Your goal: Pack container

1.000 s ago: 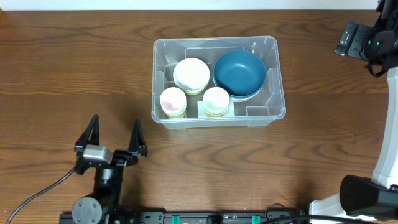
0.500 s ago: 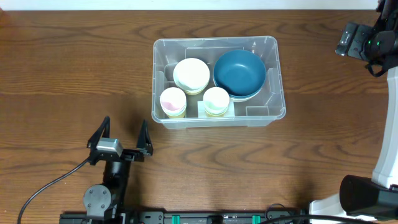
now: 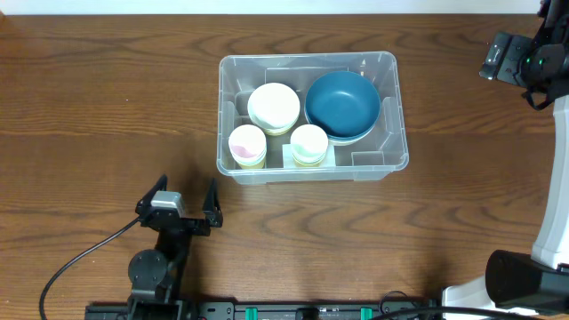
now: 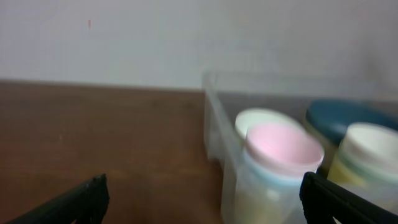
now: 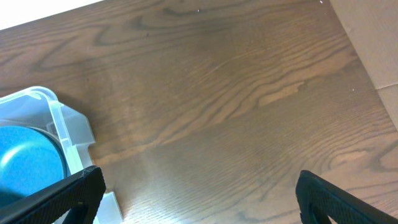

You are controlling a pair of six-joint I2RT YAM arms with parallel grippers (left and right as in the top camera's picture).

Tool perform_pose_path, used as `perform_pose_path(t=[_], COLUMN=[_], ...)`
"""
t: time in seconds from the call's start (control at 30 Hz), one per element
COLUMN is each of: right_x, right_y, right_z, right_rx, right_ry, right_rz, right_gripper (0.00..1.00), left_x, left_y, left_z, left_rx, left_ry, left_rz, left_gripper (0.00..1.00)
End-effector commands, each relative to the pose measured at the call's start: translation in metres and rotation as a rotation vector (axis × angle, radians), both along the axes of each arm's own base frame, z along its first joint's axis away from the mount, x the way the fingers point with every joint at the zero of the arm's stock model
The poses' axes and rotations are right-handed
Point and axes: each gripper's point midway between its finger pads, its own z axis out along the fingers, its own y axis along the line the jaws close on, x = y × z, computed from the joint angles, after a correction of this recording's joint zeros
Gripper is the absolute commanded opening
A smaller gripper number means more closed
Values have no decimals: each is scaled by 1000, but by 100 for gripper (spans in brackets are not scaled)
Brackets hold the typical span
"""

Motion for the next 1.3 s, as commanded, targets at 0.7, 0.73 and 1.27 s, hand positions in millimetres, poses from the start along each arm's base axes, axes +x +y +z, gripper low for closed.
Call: perform_pose_path(t=[0.7, 0.73, 1.27], right_x=[-1, -1, -1], right_y=[-2, -2, -2], right_z=[1, 1, 1], right_rx=[0, 0, 0], right_ry=[-3, -3, -3], right_rz=[-14, -14, -14], right_gripper=[99, 99, 99], left_x=[-2, -2, -2], left_y=[2, 2, 2], left_z=[-18, -18, -18], left_rx=[27, 27, 27], left_ry=[69, 69, 69], left_rz=[5, 5, 5], left_gripper=[98, 98, 98])
